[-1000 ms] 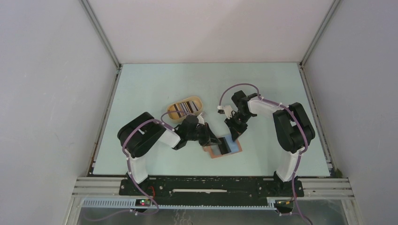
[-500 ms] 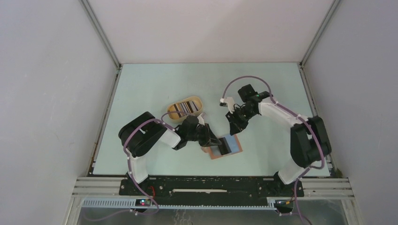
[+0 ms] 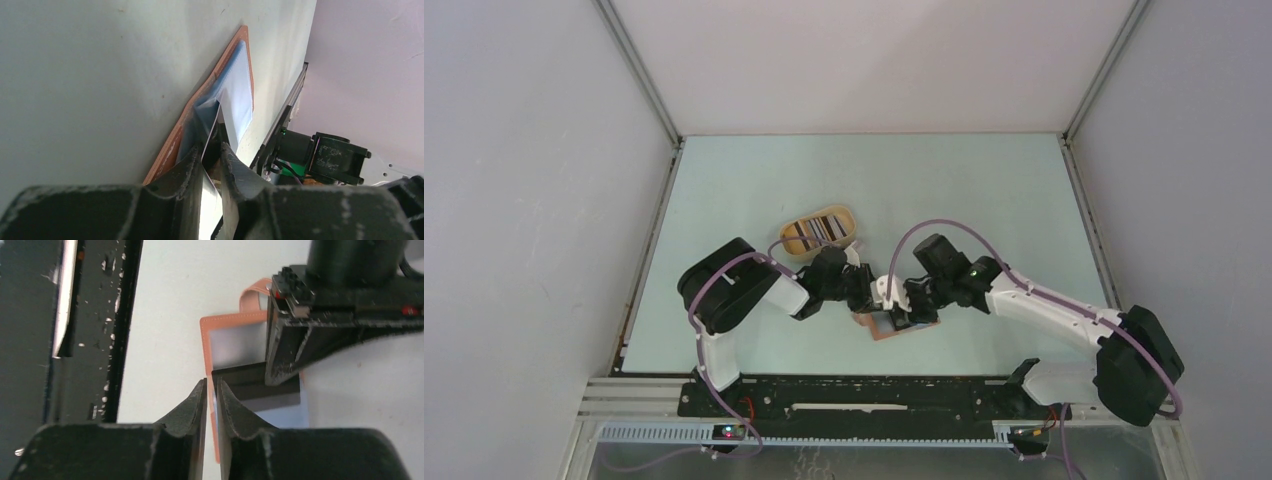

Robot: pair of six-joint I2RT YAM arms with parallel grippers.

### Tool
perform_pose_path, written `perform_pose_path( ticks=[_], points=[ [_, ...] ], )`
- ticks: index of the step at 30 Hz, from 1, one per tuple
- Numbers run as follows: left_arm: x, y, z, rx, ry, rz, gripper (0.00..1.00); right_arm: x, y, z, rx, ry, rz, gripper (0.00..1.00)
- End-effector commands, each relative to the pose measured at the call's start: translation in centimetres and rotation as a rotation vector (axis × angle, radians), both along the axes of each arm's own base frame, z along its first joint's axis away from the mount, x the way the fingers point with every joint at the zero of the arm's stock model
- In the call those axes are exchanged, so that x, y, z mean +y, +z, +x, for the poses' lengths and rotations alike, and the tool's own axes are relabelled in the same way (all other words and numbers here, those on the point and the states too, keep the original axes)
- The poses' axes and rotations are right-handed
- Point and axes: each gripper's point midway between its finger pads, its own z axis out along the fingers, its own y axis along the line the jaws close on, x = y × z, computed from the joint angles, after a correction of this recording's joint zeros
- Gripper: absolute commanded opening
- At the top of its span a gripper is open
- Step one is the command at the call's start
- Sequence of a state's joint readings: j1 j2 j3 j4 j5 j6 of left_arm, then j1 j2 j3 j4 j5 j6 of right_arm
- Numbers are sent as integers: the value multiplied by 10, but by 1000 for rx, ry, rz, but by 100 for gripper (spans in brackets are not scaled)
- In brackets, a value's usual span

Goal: Put the credit cards into the card holder
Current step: Insert the credit card into the card holder.

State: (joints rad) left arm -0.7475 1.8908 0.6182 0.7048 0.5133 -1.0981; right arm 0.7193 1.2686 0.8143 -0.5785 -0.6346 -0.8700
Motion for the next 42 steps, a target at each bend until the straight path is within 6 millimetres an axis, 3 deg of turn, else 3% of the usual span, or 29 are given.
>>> perform_pose_path(
  ticks=[1, 6, 9, 20, 42],
  points=[
    [5, -15, -3, 2, -20, 42, 24, 29, 5, 29, -299, 85, 29, 17],
    [5, -15, -2, 2, -18, 44, 25, 44, -14, 27, -338, 94, -37, 7],
    [5, -16, -2, 2, -17, 44, 25, 47, -26, 29, -361, 90, -87, 5],
    [5, -16, -3, 2, -20, 47, 26, 35, -61, 32, -373, 100, -232, 4],
    [5, -18, -2, 3, -24, 57, 29, -15, -64, 48, -353, 14, -349, 4]
  ],
)
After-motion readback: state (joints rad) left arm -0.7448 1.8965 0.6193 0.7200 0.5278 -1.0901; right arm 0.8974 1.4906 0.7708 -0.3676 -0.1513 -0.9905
